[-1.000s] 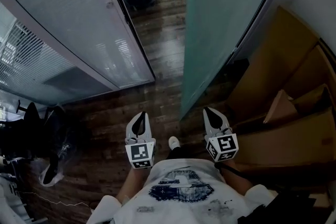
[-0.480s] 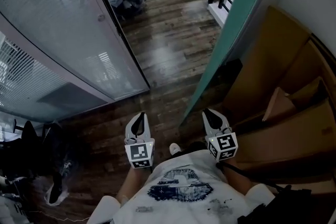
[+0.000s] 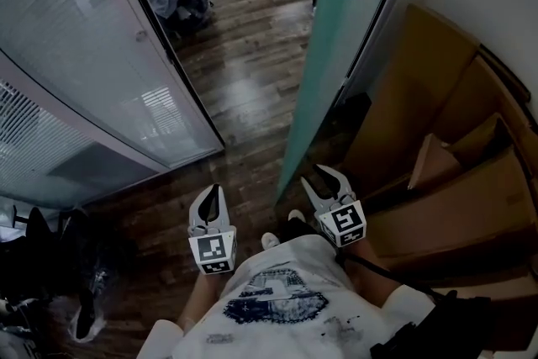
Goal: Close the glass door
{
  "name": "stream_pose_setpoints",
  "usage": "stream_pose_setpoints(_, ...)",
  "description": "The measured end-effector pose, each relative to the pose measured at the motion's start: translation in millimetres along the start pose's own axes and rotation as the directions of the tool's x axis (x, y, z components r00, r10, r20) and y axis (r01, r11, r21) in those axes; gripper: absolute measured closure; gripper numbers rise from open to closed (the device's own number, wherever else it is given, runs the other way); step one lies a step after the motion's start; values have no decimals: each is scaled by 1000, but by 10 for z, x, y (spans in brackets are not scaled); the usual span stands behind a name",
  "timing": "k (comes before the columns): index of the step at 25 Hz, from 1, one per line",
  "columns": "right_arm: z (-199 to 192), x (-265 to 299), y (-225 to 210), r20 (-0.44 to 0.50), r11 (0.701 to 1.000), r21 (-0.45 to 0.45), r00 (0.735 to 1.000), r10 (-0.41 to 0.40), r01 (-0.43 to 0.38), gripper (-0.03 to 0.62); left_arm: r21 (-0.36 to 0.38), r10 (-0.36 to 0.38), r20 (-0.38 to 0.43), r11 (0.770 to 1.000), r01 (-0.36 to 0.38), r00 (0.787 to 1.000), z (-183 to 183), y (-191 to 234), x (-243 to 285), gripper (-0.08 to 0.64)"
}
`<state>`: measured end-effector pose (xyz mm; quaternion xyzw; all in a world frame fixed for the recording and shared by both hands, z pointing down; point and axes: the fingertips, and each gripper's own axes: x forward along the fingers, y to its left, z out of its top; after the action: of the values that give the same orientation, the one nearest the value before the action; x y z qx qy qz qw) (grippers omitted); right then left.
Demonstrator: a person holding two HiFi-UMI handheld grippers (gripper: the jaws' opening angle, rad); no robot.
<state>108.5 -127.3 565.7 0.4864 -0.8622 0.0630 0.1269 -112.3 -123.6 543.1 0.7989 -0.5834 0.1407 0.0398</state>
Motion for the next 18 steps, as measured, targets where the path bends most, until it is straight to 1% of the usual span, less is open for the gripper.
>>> stream_pose_setpoints(2,20,80,-22,10,1000,-15,1000,22,-21,446,0,10,2,1000,-10,1000,8,29,13,557)
stream_pose_setpoints(5,70,208,-35,21,998,-22,998,66,-65,416,-4,22,3,1000,-22,1000,20,66,20,557)
stream_pose_setpoints(10,149,367,-11,26,991,-66,993,117,-115,407,-1,40,-7,999,-40,999,-5,95,2,557)
stream_pose_setpoints(14,155,484,17,22,989,-87,992,123,-120,400,-7,52,-18,999,-52,998,-49,138,-25,557)
stream_pose_setpoints(18,142,613,33,20,994,-78,996,83,-81,413,-13,61,-28,998,-61,998,-79,196,-21,557)
